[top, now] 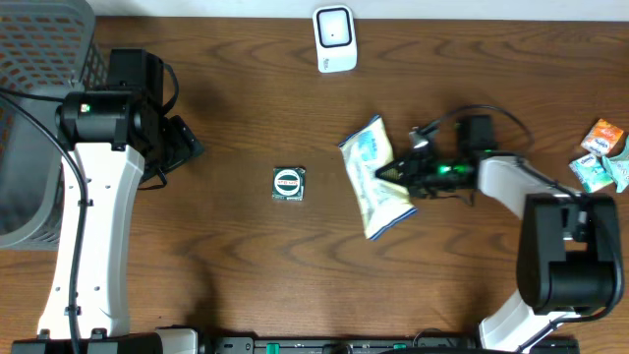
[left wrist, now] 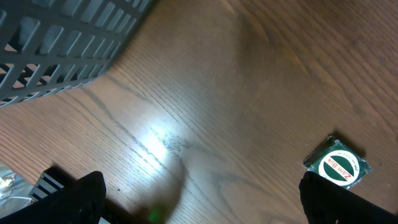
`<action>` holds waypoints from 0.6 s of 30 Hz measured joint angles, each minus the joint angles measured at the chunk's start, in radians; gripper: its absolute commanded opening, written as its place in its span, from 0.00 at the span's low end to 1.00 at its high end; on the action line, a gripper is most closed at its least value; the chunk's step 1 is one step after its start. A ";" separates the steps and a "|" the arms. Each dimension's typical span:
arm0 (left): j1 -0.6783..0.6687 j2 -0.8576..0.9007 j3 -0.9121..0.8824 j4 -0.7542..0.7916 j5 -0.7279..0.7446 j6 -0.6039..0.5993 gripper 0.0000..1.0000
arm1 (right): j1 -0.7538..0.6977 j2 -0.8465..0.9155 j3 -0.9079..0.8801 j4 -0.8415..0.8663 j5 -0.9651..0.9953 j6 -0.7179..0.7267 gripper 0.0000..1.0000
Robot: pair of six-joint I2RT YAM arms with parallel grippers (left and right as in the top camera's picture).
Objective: Scan the item barcode
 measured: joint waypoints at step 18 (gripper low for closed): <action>0.000 0.000 0.000 0.000 0.000 0.000 0.98 | -0.079 0.000 0.493 -0.706 0.504 -0.116 0.33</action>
